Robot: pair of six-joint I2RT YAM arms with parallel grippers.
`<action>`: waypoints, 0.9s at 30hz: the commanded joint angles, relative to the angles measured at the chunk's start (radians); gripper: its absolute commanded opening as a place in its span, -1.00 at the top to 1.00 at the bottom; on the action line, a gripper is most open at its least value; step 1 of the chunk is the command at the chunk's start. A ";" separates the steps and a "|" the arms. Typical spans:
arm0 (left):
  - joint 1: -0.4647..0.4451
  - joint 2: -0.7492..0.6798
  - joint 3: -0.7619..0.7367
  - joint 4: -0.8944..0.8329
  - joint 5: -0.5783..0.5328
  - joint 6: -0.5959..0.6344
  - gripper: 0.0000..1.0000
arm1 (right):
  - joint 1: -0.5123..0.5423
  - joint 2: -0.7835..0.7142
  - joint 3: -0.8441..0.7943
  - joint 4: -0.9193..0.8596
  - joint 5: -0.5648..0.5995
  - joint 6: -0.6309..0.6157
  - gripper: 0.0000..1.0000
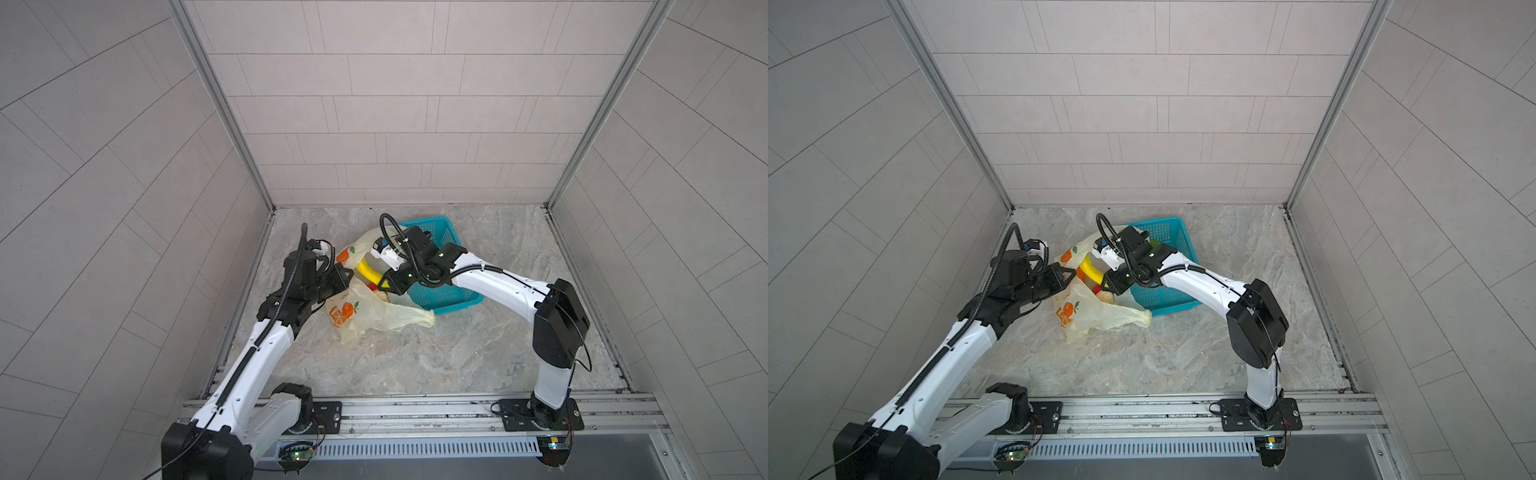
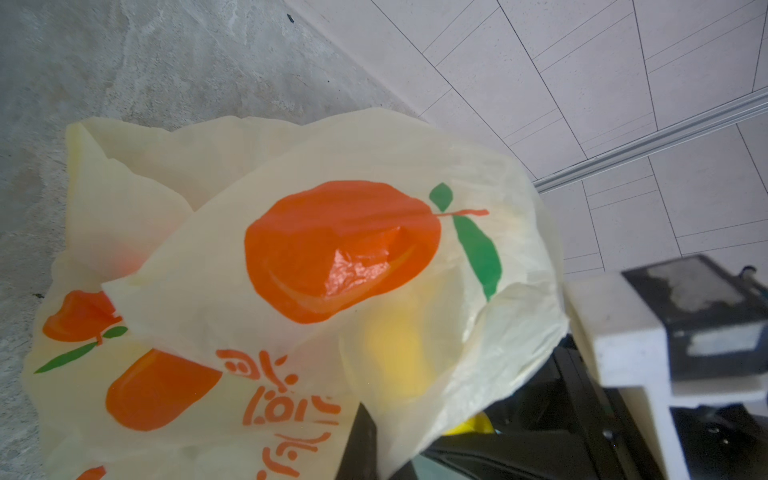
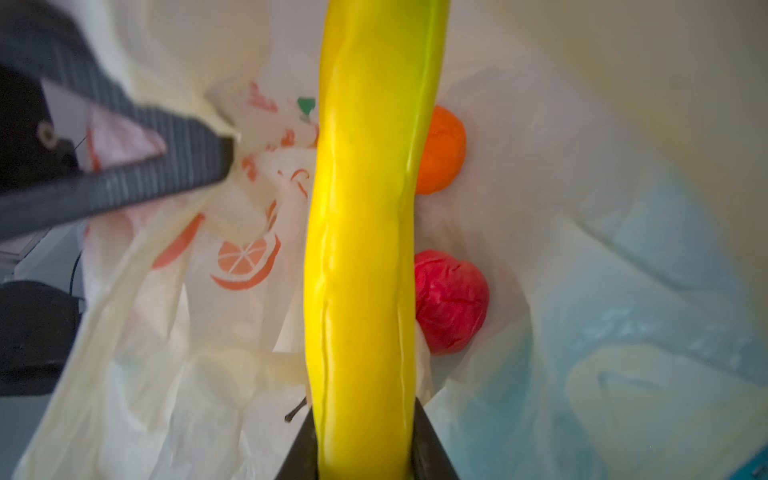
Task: Place the fruits into the plastic bag
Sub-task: 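Lower the banana into the bag opening and open the right gripper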
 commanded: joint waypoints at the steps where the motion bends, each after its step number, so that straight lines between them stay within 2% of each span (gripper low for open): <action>1: -0.006 -0.023 0.015 0.024 0.002 0.009 1.00 | 0.000 0.084 0.073 -0.039 0.069 0.057 0.45; 5: -0.011 -0.024 0.007 0.036 -0.002 -0.005 1.00 | 0.010 0.176 0.148 -0.043 -0.011 0.112 0.45; 9: -0.013 -0.025 0.003 0.032 -0.019 -0.006 1.00 | 0.042 0.213 0.160 -0.047 -0.083 0.094 0.39; 13: -0.013 -0.021 0.000 0.025 -0.038 -0.006 1.00 | 0.061 0.219 0.151 -0.074 -0.109 0.067 -0.11; 17: -0.014 -0.021 -0.010 0.018 -0.072 -0.020 1.00 | 0.058 0.177 0.123 -0.077 -0.088 0.060 -0.42; 22: -0.014 -0.019 -0.021 0.016 -0.095 -0.034 1.00 | 0.029 0.084 0.076 -0.070 -0.090 0.041 -0.52; 27: -0.013 -0.013 -0.020 0.016 -0.103 -0.034 1.00 | -0.021 -0.072 -0.046 0.014 -0.089 0.060 -0.55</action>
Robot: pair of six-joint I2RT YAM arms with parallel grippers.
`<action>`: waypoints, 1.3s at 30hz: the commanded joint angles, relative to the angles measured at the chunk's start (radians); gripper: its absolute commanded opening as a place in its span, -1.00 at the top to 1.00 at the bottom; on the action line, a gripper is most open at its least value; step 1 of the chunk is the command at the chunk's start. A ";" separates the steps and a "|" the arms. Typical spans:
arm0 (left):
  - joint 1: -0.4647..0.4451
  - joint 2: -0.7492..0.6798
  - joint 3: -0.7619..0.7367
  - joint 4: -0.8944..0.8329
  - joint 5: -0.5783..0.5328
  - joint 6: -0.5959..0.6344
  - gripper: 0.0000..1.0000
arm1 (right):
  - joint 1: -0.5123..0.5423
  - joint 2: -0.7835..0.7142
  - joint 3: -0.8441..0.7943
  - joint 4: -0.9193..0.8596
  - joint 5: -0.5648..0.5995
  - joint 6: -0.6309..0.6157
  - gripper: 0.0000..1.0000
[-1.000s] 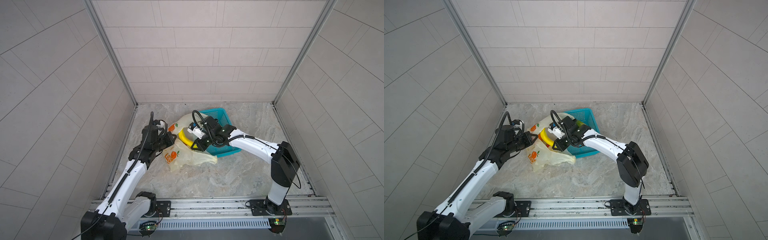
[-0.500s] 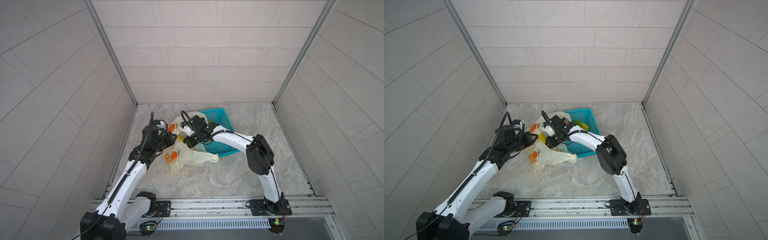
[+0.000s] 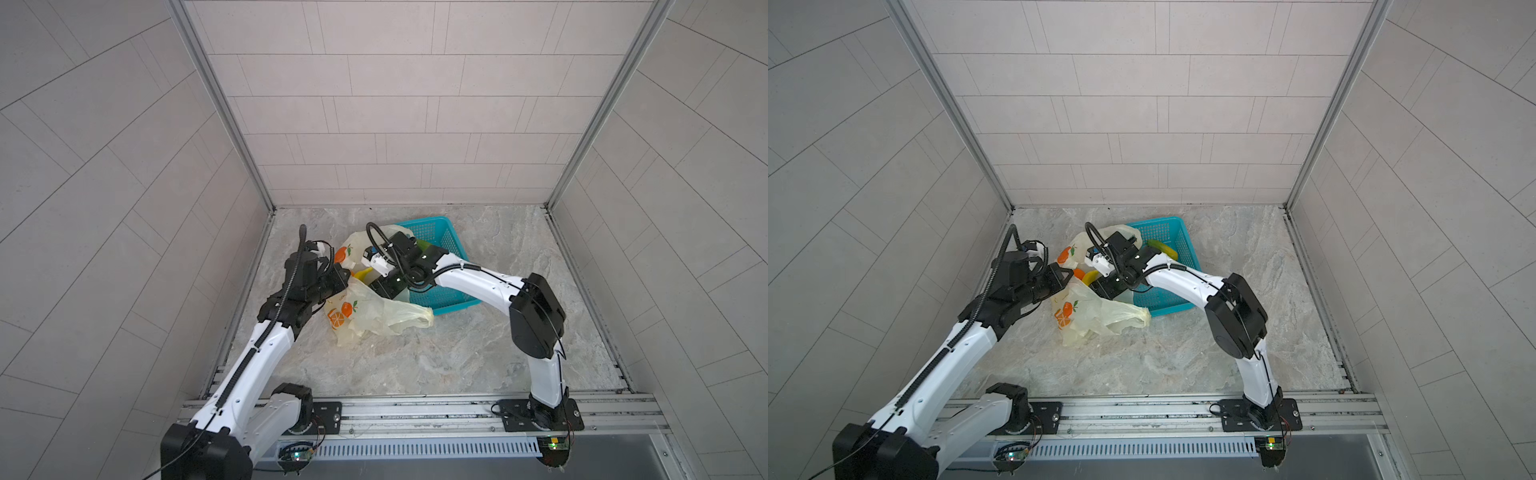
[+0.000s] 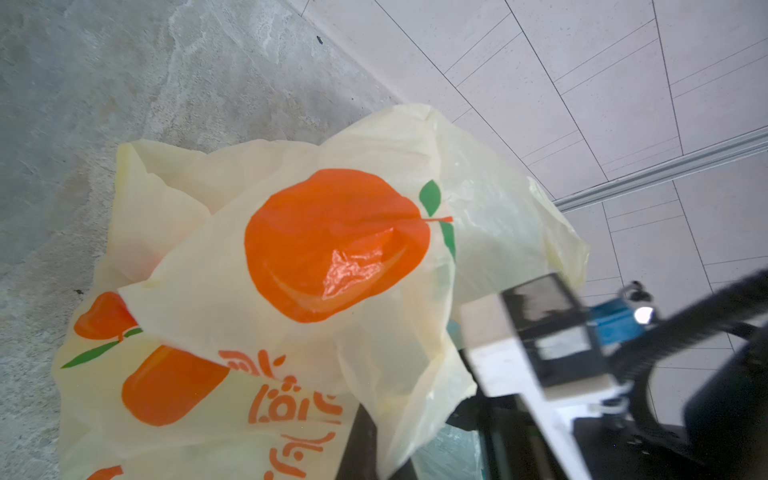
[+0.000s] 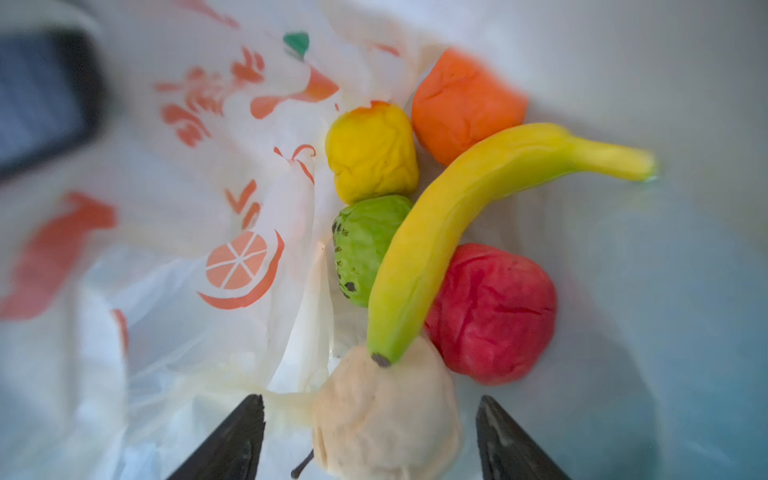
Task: Place the fruits into the plastic bag
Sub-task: 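Lower the banana into the bag opening and open the right gripper, then return the right gripper to the basket and grasp the green papaya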
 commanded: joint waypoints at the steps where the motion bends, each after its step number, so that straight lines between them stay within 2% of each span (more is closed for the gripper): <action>1: -0.003 -0.006 -0.008 0.014 -0.018 -0.003 1.00 | -0.037 -0.143 -0.072 0.067 0.001 0.007 -0.55; 9: -0.005 0.012 -0.001 0.021 -0.020 0.000 1.00 | -0.170 -0.369 -0.325 0.250 0.001 0.108 -0.54; 14: -0.004 0.018 -0.003 0.018 -0.019 -0.003 1.00 | -0.311 -0.501 -0.538 0.485 0.148 0.245 -0.53; 16: -0.004 0.019 -0.005 0.020 -0.020 -0.003 1.00 | -0.364 -0.515 -0.579 0.521 0.223 0.284 -0.56; 18: -0.005 0.022 -0.005 0.020 -0.019 -0.004 1.00 | -0.391 -0.484 -0.578 0.525 0.243 0.270 -0.57; 23: -0.004 0.036 -0.001 0.032 -0.013 -0.005 1.00 | -0.410 -0.261 -0.411 0.428 0.264 0.232 -0.57; 28: -0.005 0.045 0.002 0.036 -0.008 -0.010 1.00 | -0.410 0.019 -0.094 0.218 0.250 0.140 -0.56; 31: -0.005 0.046 -0.003 0.036 -0.008 -0.007 1.00 | -0.411 0.156 0.086 0.095 0.299 0.066 -0.56; 39: -0.005 0.057 -0.011 0.037 -0.011 -0.005 1.00 | -0.403 0.383 0.381 -0.204 0.291 -0.054 -0.53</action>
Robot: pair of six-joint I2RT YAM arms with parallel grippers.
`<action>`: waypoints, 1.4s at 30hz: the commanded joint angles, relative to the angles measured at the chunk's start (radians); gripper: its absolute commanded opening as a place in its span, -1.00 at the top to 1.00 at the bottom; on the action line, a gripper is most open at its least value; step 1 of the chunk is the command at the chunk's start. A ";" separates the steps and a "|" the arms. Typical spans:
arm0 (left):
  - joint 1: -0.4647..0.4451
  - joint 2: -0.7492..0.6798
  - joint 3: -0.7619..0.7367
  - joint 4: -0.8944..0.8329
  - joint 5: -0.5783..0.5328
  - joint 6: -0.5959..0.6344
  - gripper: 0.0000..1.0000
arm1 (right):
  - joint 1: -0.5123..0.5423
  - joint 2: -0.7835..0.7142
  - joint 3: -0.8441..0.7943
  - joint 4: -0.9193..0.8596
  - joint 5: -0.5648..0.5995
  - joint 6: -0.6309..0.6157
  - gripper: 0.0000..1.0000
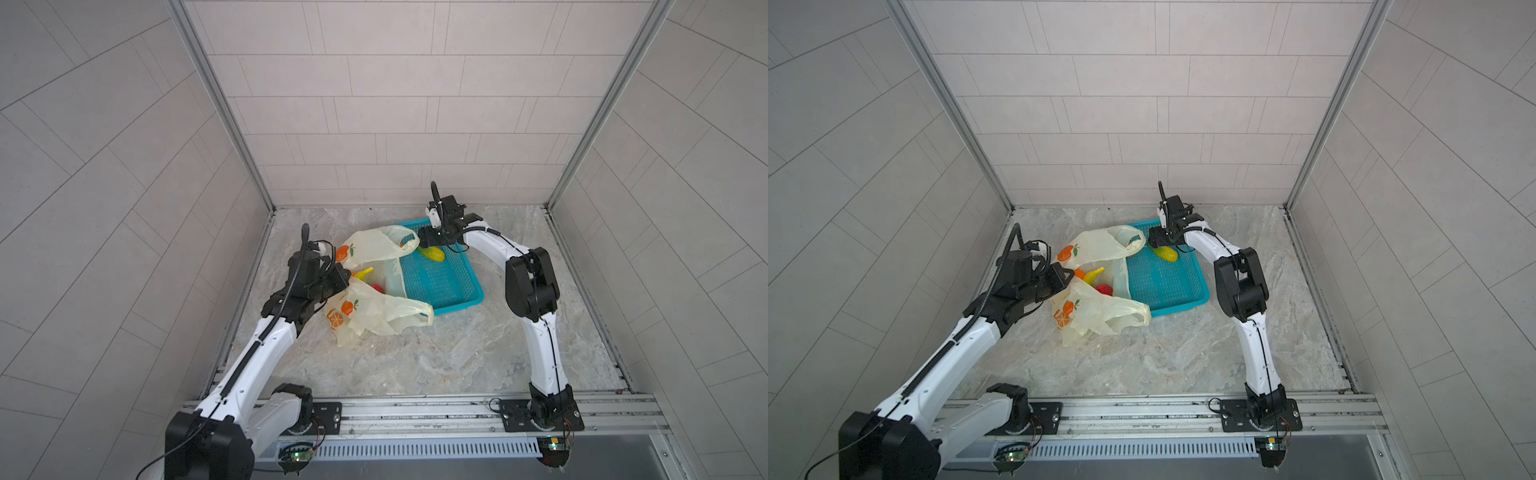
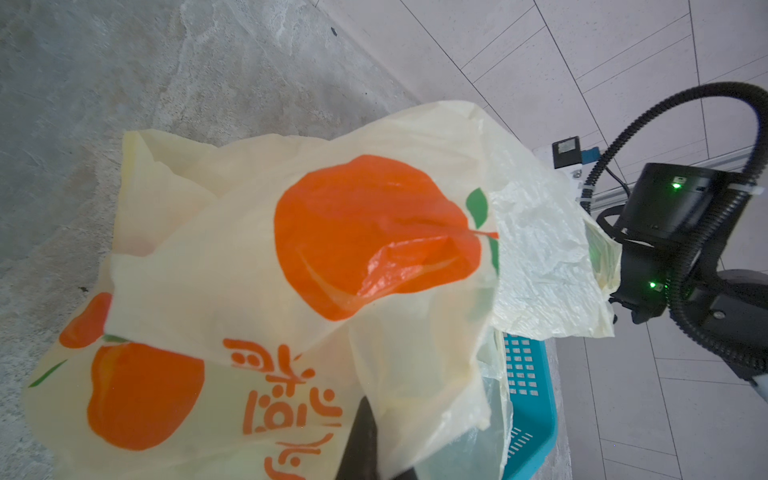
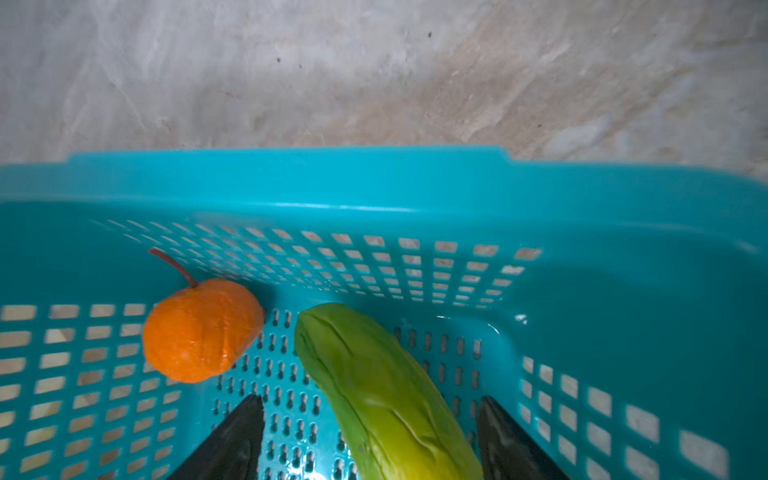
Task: Place the fruits into the plastic bag
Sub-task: 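Return the right gripper to the basket and grasp the green papaya, then carry the papaya into the bag and release it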
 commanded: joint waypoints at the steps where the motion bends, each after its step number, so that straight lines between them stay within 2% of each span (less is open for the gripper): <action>1: -0.004 0.010 -0.010 0.018 -0.003 0.005 1.00 | 0.017 0.044 0.067 -0.213 0.004 -0.090 -0.52; 5: -0.004 0.023 -0.008 0.019 -0.001 0.002 1.00 | 0.039 0.055 0.053 -0.230 0.029 -0.115 -0.38; 11: -0.005 0.026 0.006 0.007 0.003 0.002 1.00 | 0.045 0.046 0.045 -0.224 0.024 -0.091 0.15; 14: -0.005 0.023 0.009 0.001 0.001 0.007 1.00 | 0.045 -0.001 0.023 -0.208 0.017 -0.051 0.27; 18: -0.004 0.018 0.007 0.001 0.002 0.006 1.00 | 0.045 -0.140 -0.086 -0.133 0.000 0.042 0.29; 22: -0.004 0.014 0.009 0.003 0.011 0.008 1.00 | 0.045 -0.375 -0.293 0.013 0.001 0.133 0.30; 27: -0.004 0.010 0.012 0.010 0.018 0.013 1.00 | 0.055 -0.677 -0.581 0.244 -0.036 0.175 0.30; 31: -0.004 0.014 0.014 0.018 0.023 0.015 1.00 | 0.137 -0.859 -0.770 0.462 -0.087 0.150 0.28; 35: -0.004 0.008 0.017 0.019 0.028 0.014 1.00 | 0.242 -0.844 -0.773 0.506 -0.192 0.118 0.26; 42: -0.004 -0.055 0.020 -0.030 0.009 0.026 1.00 | 0.397 -0.636 -0.629 0.419 -0.342 0.077 0.26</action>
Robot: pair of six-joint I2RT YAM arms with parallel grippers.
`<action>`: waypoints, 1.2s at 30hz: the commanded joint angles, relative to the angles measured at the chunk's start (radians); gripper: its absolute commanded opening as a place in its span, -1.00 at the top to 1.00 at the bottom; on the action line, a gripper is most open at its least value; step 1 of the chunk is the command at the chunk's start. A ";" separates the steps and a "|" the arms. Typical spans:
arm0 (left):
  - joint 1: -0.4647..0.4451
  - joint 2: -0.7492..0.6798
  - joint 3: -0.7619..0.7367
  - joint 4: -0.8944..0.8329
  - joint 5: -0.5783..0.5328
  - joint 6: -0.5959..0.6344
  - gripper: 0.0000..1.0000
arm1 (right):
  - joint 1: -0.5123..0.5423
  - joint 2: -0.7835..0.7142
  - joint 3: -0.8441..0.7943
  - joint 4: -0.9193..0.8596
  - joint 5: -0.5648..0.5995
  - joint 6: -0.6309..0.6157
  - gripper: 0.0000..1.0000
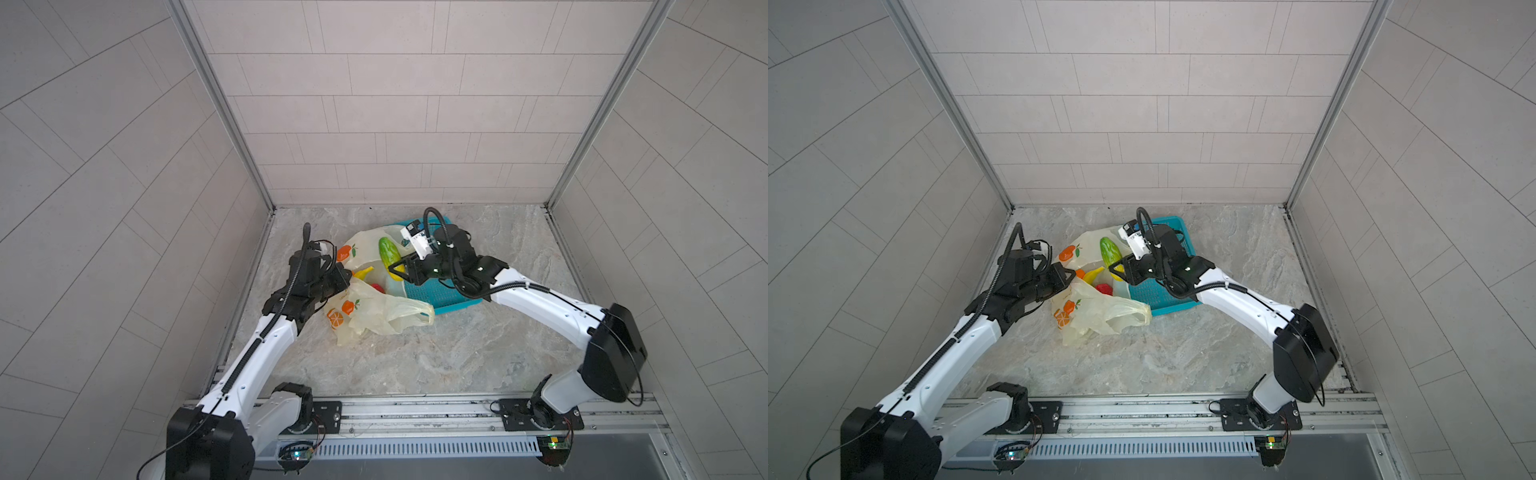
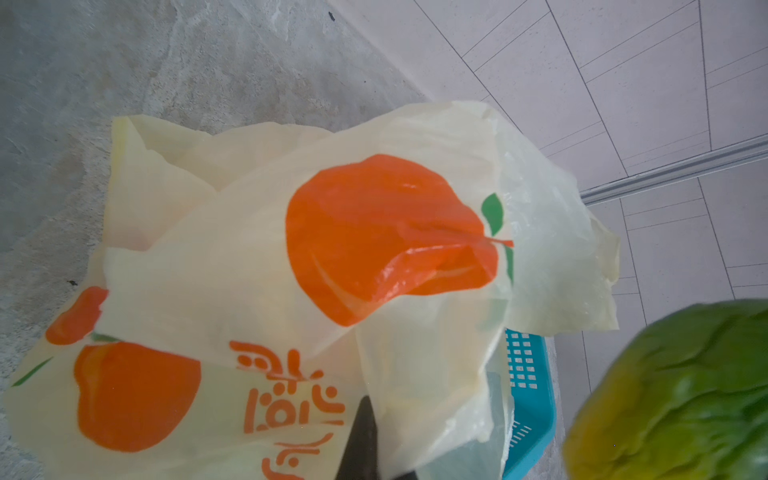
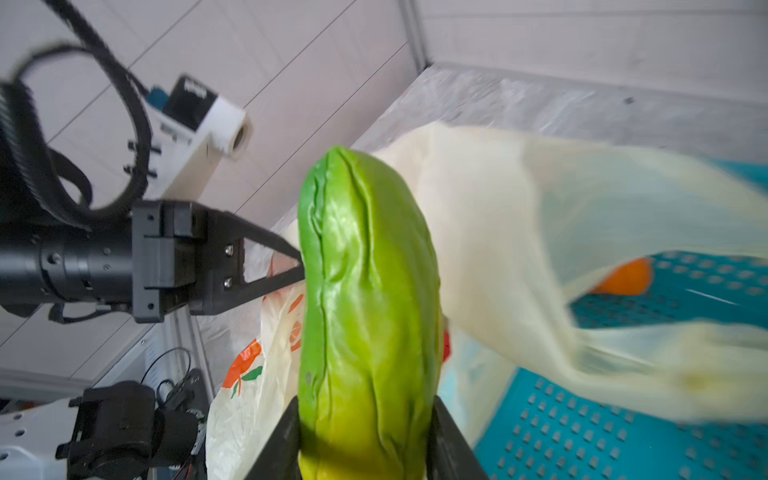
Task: Place the fruits into the plastic bag
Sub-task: 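Carry the papaya into the bag and release it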
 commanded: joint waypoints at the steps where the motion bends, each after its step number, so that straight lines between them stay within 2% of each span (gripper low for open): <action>1: -0.004 -0.057 0.020 -0.031 -0.016 0.027 1.00 | 0.038 0.067 0.070 -0.053 -0.118 -0.042 0.26; 4: -0.004 -0.088 0.016 -0.051 -0.043 0.043 1.00 | 0.057 0.141 0.119 -0.157 -0.164 -0.087 0.26; 6: -0.004 -0.101 0.013 -0.054 -0.056 0.052 1.00 | 0.060 0.169 0.130 -0.198 -0.154 -0.106 0.25; 12: -0.004 -0.092 0.035 -0.054 -0.051 0.068 1.00 | 0.061 0.224 0.145 -0.202 -0.128 -0.100 0.22; 18: -0.004 -0.098 0.046 -0.051 -0.030 0.051 1.00 | 0.076 0.337 0.255 -0.278 -0.156 -0.133 0.15; 20: -0.004 -0.099 0.041 -0.049 -0.034 0.051 1.00 | 0.095 0.372 0.295 -0.319 -0.177 -0.161 0.06; 23: -0.004 -0.100 0.033 -0.046 -0.041 0.052 1.00 | 0.116 0.398 0.320 -0.343 -0.238 -0.176 -0.21; 27: -0.004 -0.094 0.028 -0.042 -0.049 0.055 1.00 | 0.110 0.351 0.282 -0.304 -0.223 -0.167 -0.47; 36: -0.005 -0.074 0.021 -0.028 -0.064 0.053 1.00 | 0.031 0.149 0.135 -0.120 -0.140 -0.093 -0.64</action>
